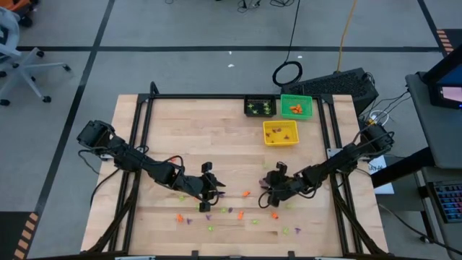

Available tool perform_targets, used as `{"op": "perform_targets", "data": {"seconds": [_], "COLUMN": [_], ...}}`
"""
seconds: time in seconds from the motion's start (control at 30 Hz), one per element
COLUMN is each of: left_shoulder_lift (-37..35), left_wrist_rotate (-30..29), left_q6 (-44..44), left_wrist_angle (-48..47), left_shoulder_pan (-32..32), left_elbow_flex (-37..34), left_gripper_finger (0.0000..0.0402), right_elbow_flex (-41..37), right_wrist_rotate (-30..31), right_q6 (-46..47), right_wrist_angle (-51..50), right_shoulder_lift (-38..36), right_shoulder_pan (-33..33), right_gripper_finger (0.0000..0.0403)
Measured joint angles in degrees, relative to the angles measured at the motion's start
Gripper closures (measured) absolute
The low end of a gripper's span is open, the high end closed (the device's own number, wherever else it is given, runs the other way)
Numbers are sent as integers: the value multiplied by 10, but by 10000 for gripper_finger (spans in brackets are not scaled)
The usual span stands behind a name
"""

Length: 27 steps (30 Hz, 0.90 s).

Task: Sort Halloween decoration
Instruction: Put the violet witch hat toy into the yellow basket

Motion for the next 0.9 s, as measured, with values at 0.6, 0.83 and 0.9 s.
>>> {"op": "perform_targets", "data": {"seconds": [0.6, 0.83, 0.9], "left_shoulder_lift": [0, 0, 0], "left_wrist_rotate": [0, 0, 0], "left_q6": [0, 0, 0], "left_wrist_angle": [-1, -1, -1], "left_shoulder_pan": [0, 0, 0], "left_elbow_flex": [0, 0, 0], "left_gripper_finger": [288, 288, 288], "right_elbow_flex": [1, 1, 1], "right_wrist_rotate": [16, 12, 11], "right_q6": [-47, -62, -65], "right_wrist_angle": [31, 26, 24], "right_shoulder_lift": [22, 14, 5], "right_shoulder_pan": [-1, -2, -1], "right_gripper_finger": [393, 400, 400]}}
